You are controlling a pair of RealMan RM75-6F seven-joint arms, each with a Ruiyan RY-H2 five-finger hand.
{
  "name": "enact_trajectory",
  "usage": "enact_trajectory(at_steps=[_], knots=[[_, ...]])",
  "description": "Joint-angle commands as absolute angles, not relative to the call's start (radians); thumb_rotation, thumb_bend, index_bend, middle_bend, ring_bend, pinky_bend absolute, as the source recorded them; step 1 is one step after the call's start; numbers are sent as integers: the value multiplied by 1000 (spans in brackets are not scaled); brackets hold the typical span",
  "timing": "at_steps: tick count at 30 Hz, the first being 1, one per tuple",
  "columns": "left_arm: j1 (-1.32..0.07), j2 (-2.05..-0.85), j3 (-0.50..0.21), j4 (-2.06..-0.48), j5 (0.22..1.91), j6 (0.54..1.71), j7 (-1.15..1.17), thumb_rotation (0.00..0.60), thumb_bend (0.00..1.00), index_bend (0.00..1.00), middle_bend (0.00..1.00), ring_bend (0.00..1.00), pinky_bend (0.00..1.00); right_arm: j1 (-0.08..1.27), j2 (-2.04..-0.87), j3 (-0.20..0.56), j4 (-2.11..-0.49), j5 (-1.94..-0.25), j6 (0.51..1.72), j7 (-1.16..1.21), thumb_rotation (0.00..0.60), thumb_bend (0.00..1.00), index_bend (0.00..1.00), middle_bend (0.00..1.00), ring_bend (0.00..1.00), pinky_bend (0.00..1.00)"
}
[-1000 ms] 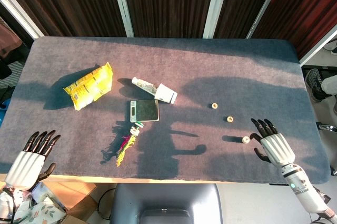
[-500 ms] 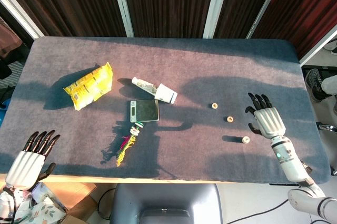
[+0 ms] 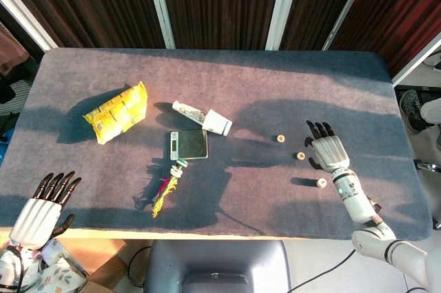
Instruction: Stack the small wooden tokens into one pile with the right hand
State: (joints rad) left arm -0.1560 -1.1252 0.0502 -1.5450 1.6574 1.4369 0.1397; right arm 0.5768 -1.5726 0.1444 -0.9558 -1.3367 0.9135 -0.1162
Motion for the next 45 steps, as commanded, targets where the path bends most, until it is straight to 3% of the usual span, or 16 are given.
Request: enact_trajectory(at_steps=[1,24,35,45], knots=[[-156,-1123,50,-1546,1658,1438,135,600,362,0,0,0,43,582,-1585,139,-939,-1333,904,-121,600,435,543,0,0,0],[-156,-1115,50,-1547,1661,1443,117,600,363,0,0,0,43,623,-1653,132,-855,-1316,844,-98,600,463,565,0,0,0],[-157,-1116,51,-1545,1662,1440,117,600,363,0,0,0,43,621,-1660,132,-849,-1314,861,-102,600,497,660,19,0,0],[-157,-1116,50,-1545,1661,1441,119,600,362,0,0,0,43,543,-1514,72,-1077,-1459,1085,-34,600,499,666,22,0,0]])
